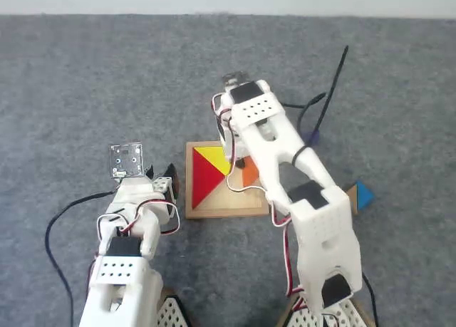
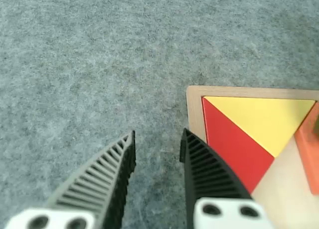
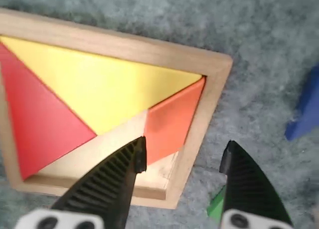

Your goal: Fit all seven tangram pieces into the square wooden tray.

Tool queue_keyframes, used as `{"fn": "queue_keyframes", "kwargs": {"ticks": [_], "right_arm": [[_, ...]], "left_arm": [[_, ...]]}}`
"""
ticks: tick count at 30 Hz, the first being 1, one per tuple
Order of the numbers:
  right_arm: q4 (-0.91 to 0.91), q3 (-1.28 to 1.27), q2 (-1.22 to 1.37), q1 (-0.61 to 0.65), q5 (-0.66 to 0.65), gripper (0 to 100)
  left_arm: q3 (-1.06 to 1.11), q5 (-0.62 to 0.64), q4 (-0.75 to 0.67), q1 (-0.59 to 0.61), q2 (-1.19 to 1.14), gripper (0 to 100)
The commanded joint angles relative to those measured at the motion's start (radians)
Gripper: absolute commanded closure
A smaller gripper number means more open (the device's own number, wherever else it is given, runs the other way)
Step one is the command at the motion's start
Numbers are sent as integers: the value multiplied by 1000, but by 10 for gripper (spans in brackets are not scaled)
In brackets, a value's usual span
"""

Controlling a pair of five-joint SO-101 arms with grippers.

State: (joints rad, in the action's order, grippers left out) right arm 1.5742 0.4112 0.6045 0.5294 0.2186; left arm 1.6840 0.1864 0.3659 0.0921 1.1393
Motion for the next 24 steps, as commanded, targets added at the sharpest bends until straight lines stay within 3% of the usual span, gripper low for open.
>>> {"fn": "queue_keyframes", "kwargs": {"ticks": [1,15,21,24], "right_arm": [[41,49,-186,-88,-11,757],[-71,-400,-533,-189,-5,757],[-255,-767,-567,-410,-9,761],[-329,-832,-576,-493,-66,841]], "left_arm": [[-13,9,5,5,14,855],[-13,9,5,6,14,855],[-13,9,5,6,14,855],[-13,9,5,6,14,855]]}}
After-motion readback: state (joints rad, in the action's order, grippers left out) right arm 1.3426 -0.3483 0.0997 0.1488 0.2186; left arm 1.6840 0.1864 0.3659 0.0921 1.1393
